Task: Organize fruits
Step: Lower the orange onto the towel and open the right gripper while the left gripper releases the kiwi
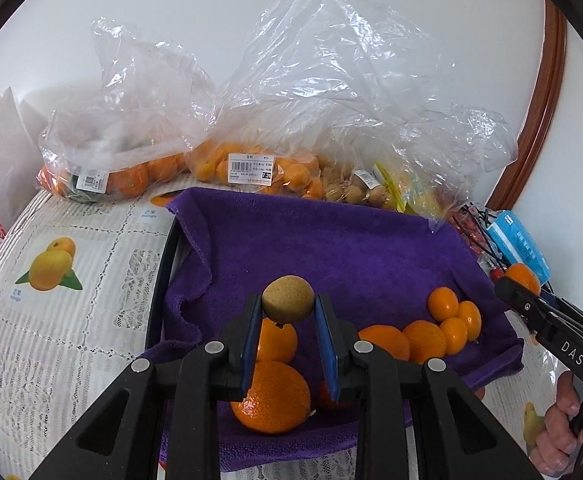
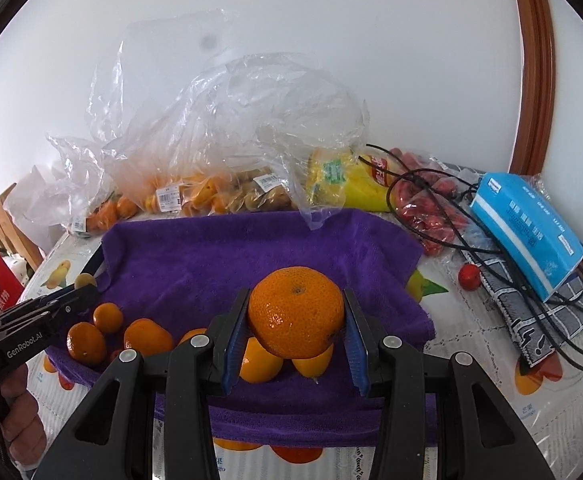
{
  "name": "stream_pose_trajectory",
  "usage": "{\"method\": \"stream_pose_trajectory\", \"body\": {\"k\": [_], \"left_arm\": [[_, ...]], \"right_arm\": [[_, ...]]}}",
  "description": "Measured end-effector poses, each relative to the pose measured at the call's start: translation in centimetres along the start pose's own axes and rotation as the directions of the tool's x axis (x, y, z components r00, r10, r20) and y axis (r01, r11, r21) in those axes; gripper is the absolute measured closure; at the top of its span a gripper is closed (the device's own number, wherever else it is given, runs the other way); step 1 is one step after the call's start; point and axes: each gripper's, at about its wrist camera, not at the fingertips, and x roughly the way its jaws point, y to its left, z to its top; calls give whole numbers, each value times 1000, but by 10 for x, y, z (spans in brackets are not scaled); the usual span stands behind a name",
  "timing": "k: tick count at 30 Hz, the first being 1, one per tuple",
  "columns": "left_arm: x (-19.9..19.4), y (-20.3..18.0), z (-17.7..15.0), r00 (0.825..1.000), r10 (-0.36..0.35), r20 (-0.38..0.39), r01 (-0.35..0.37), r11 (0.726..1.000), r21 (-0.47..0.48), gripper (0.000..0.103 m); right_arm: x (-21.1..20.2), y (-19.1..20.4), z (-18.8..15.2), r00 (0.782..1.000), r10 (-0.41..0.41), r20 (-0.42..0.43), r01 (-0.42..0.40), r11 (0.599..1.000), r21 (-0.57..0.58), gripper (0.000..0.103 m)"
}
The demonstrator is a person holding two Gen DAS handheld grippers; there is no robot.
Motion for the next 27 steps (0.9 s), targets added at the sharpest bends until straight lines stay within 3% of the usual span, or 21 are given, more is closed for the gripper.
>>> {"method": "stream_pose_trajectory", "body": {"k": [27], "left_arm": [[8, -5, -3, 998, -40, -52, 40, 999, -2, 77]], "right_arm": [[40, 33, -17, 999, 17, -45, -19, 999, -45, 60]]}}
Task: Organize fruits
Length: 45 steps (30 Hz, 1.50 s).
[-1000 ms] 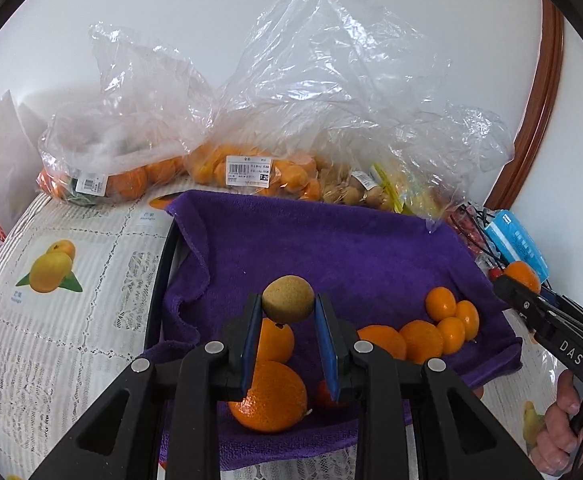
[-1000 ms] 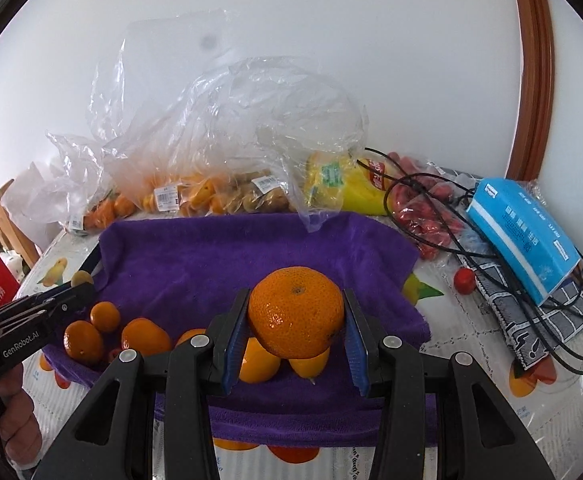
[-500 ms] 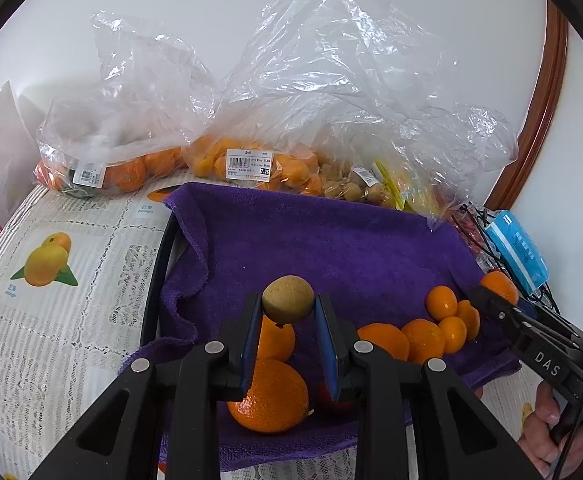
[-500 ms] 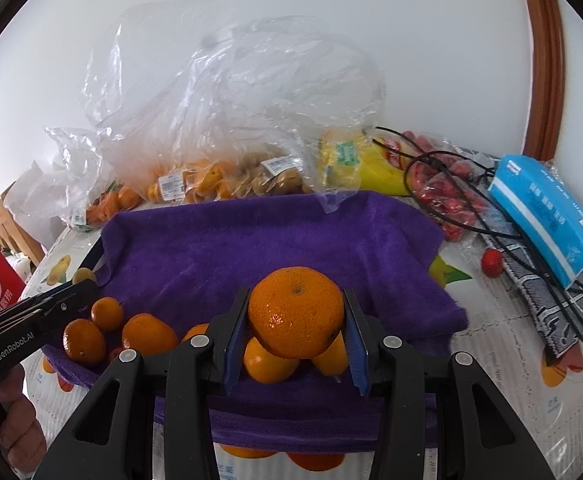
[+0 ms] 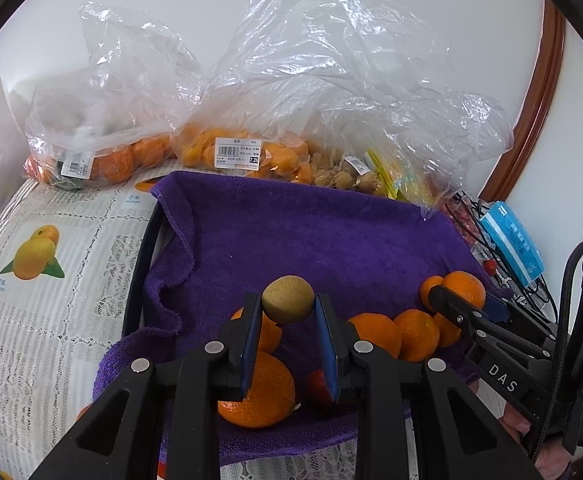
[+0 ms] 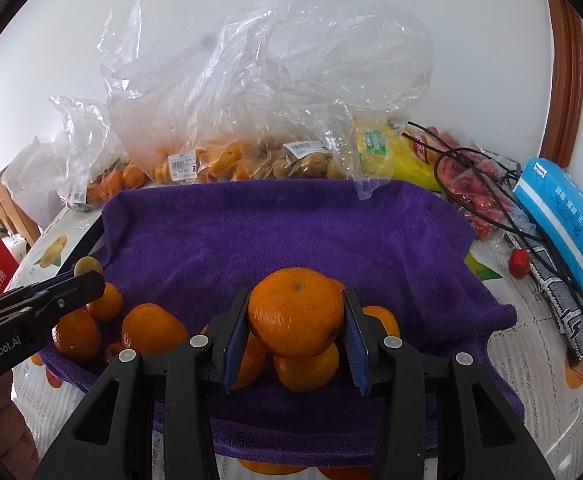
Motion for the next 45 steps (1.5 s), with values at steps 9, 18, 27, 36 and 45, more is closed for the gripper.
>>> {"method": "stream_pose_trajectory", "body": {"k": [9, 18, 27, 36, 45], "left_arm": [[3, -4, -4, 1000, -7, 5, 7, 1000, 4, 77], [3, -3, -3, 999, -28, 16, 28, 999, -17, 77], [-9, -4, 0, 998, -15, 62, 17, 999, -31, 57], [-19, -10, 1, 998, -9, 56, 9, 1000, 8, 47], [-65, -21, -12, 998, 36, 48, -37, 999, 17, 40]], "right_arm": [[-7, 1, -1, 1000, 5, 26, -4, 1000, -9, 51], [-19, -2, 1, 997, -14, 74, 14, 1000, 4, 44], [-21, -5, 0, 997, -21, 79, 20, 1000, 10, 44], [-49, -1, 1, 995, 3, 99, -4, 1000, 2, 43], [-112, 5, -1, 993, -55, 102, 55, 998, -3, 31]]}}
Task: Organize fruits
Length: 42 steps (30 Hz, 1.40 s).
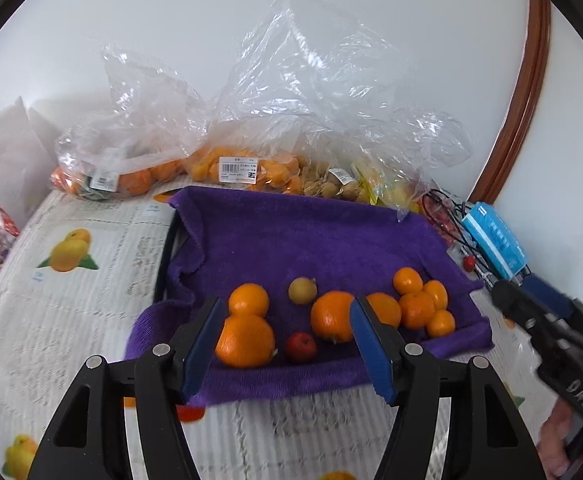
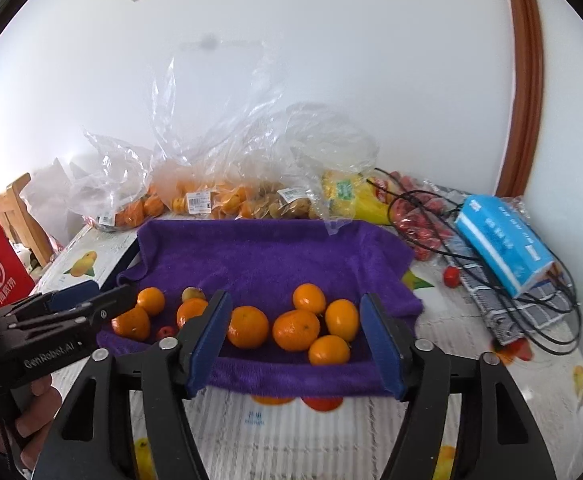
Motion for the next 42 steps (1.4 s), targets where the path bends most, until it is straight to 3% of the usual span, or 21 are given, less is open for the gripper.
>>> {"method": "stream_pose_trajectory", "body": {"k": [7, 14, 18, 24, 29, 42], "left_arm": [[-65, -19, -11, 999, 17, 44, -19, 999, 49, 34], [-120, -34, -29, 997, 20, 78, -27, 996, 82, 25], [-145, -39, -40, 996, 38, 80, -44, 996, 78, 25], [-181, -46, -50, 991, 76, 111, -86, 992, 91, 17], [-200, -47, -52, 989, 95, 117, -105, 991, 80, 13], [-218, -49, -59, 982, 122, 144, -134, 989, 71, 12]], "right_arm": [[-70, -8, -2, 1000, -24, 17, 23, 999, 37, 24], [-118, -7, -17, 1000, -12, -26, 14, 998, 60, 24], [-144, -7, -28, 1000, -21, -3, 21, 997, 72, 11], [-179, -7, -42, 997, -58, 41, 55, 996, 71, 1], [-195, -8, -52, 999, -53, 8, 53, 996, 71, 0], [-221, -11, -59, 997, -71, 29, 69, 995, 70, 0]]}}
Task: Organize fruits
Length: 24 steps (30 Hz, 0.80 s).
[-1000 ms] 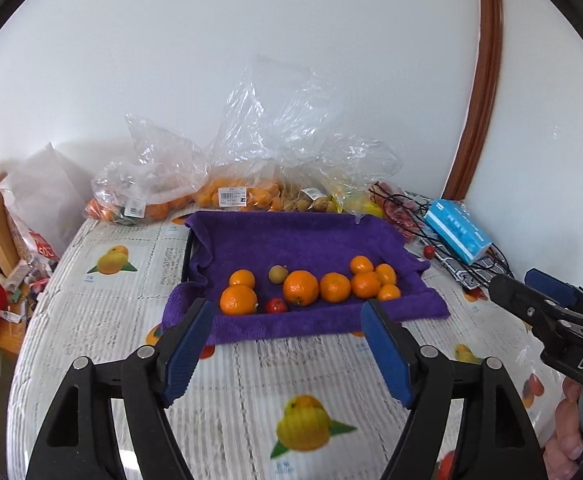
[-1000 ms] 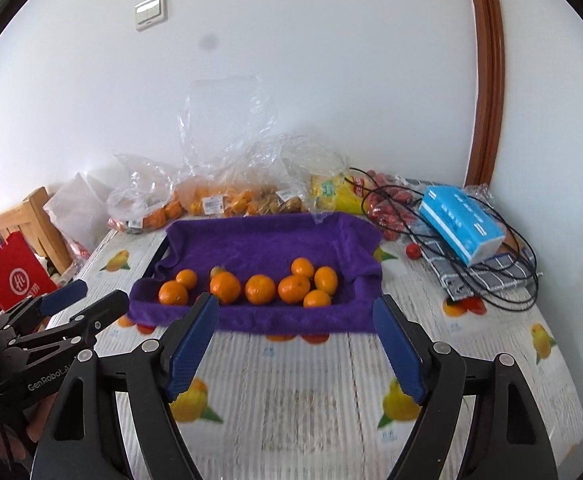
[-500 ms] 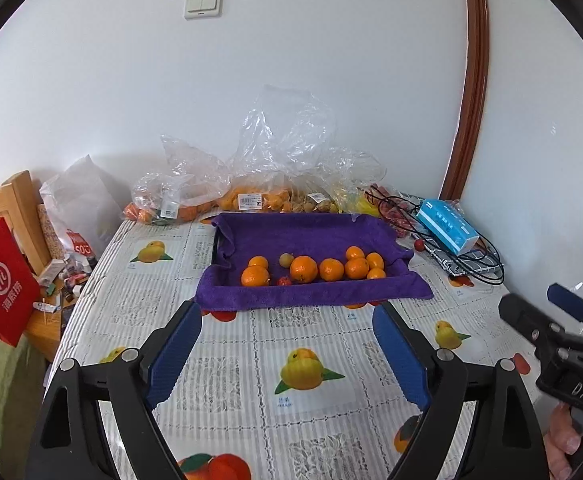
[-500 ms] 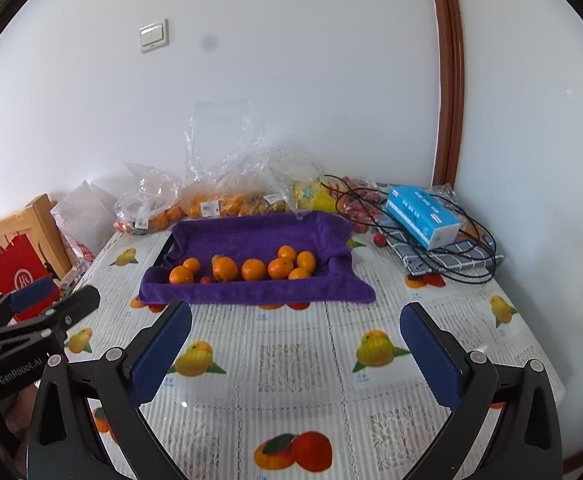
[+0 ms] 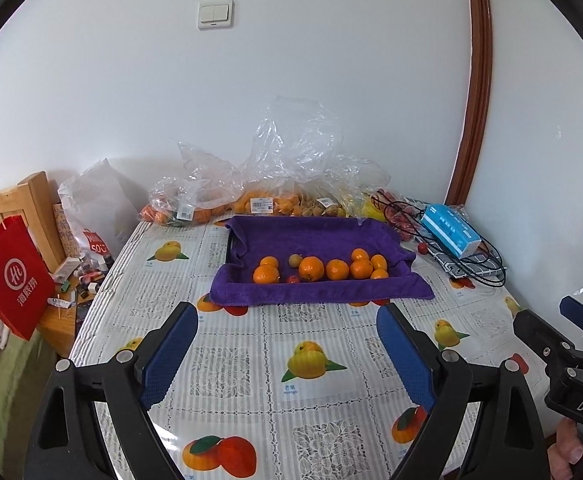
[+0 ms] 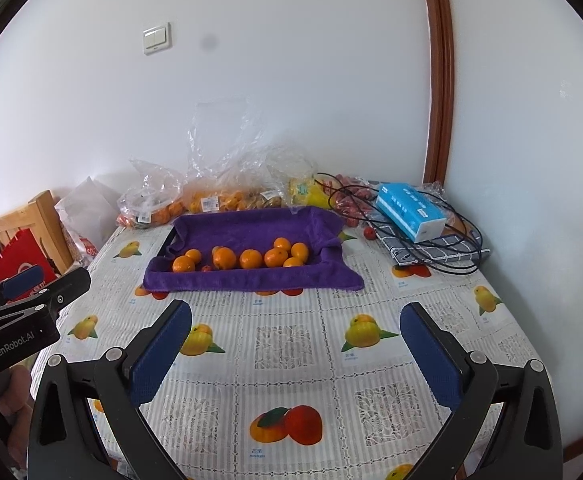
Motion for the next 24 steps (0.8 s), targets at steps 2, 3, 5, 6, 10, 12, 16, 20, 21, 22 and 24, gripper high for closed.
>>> {"method": "stream_pose_trajectory", "body": {"k": [2, 3, 5, 6, 10, 12, 16, 20, 21, 22, 24], "left_arm": [[-1, 0, 0, 1000, 4, 4, -4, 1000, 2, 12], [-1, 0, 0, 1000, 3, 4, -3, 1000, 2, 12], [-1, 0, 0, 1000, 1, 3, -1, 1000, 1, 12], [-1, 0, -1, 1000, -2, 3, 2, 1000, 1, 12], [-3, 0, -1, 1000, -4, 3, 4, 1000, 1, 12], [-3, 1, -1, 1000, -6, 1, 6, 1000, -1, 12], [-2, 2, -1, 1000, -6, 0, 6, 1000, -1, 12], [-2, 2, -1, 1000, -7, 0, 7, 1000, -1, 12], [-2, 2, -1, 1000, -7, 0, 7, 1000, 0, 12], [-2, 2, -1, 1000, -7, 0, 7, 1000, 0, 12], [-2, 2, -1, 1000, -8, 0, 8, 1000, 0, 12]], "right_arm": [[-1, 0, 0, 1000, -2, 2, 2, 1000, -2, 0], [-2, 0, 0, 1000, -1, 3, 1, 1000, -3, 0], [-4, 1, 0, 1000, -2, 6, 2, 1000, -3, 0], [-4, 1, 0, 1000, -2, 6, 2, 1000, -3, 0], [-5, 1, 0, 1000, -1, 6, 1, 1000, -4, 0], [-4, 0, 0, 1000, 0, 6, 0, 1000, -3, 0], [-5, 0, 0, 1000, 1, 8, -1, 1000, -3, 0], [-7, 3, -1, 1000, 1, 11, -1, 1000, -3, 0], [-8, 4, -1, 1000, 0, 10, 0, 1000, -3, 0], [-8, 5, -1, 1000, -2, 10, 2, 1000, -4, 0], [-8, 4, -1, 1000, 1, 11, -1, 1000, -3, 0]]}}
